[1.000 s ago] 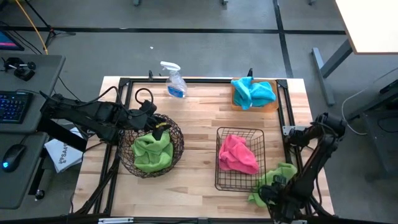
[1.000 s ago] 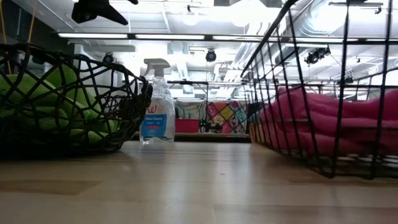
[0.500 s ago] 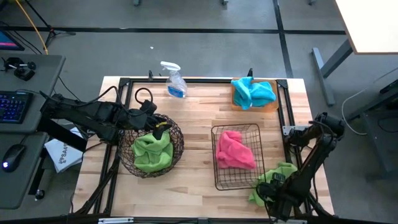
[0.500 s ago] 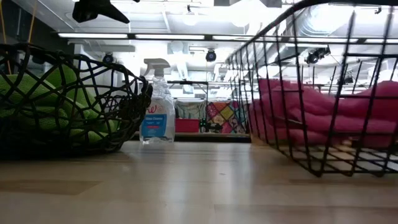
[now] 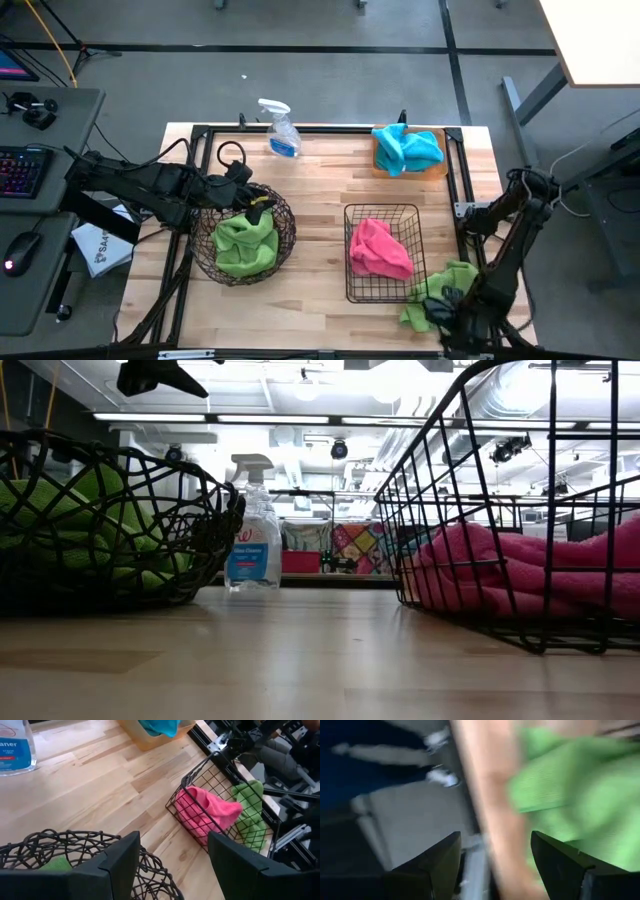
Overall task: Sort microfiber towel by color & place in baskets
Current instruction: Put the green towel into the round wire basket
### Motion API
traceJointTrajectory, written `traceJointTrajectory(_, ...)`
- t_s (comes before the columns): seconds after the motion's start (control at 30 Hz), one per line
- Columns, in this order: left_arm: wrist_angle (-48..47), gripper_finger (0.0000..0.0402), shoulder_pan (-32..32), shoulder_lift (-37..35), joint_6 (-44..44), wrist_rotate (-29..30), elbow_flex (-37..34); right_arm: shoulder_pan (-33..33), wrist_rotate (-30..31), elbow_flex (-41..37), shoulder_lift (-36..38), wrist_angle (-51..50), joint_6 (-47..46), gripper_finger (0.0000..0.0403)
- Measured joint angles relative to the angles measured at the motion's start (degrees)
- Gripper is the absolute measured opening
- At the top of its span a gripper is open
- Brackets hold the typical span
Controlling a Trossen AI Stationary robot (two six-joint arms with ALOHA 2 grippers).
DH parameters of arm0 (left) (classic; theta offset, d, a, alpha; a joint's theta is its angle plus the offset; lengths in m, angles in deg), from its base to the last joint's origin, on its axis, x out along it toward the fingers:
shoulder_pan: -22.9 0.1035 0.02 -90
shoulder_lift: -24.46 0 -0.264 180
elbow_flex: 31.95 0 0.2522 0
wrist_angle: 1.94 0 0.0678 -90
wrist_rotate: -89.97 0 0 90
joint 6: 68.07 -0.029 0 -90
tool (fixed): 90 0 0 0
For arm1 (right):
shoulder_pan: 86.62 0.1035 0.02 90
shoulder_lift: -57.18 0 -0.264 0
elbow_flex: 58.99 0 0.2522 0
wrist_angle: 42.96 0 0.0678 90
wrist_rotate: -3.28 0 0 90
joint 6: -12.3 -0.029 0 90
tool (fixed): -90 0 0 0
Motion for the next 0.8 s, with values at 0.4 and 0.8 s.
traceJointTrajectory(0.4,-0.04,0.0220,0.00,0.00,-0.42,0.02,0.00,3.17,2.26,1.52,-8.67,-4.44,5.44,0.0236)
traceJointTrajectory(0.8,0.00,0.0220,0.00,0.00,0.28,0.02,0.00,2.47,1.83,1.56,-16.48,-1.70,7.82,0.0235)
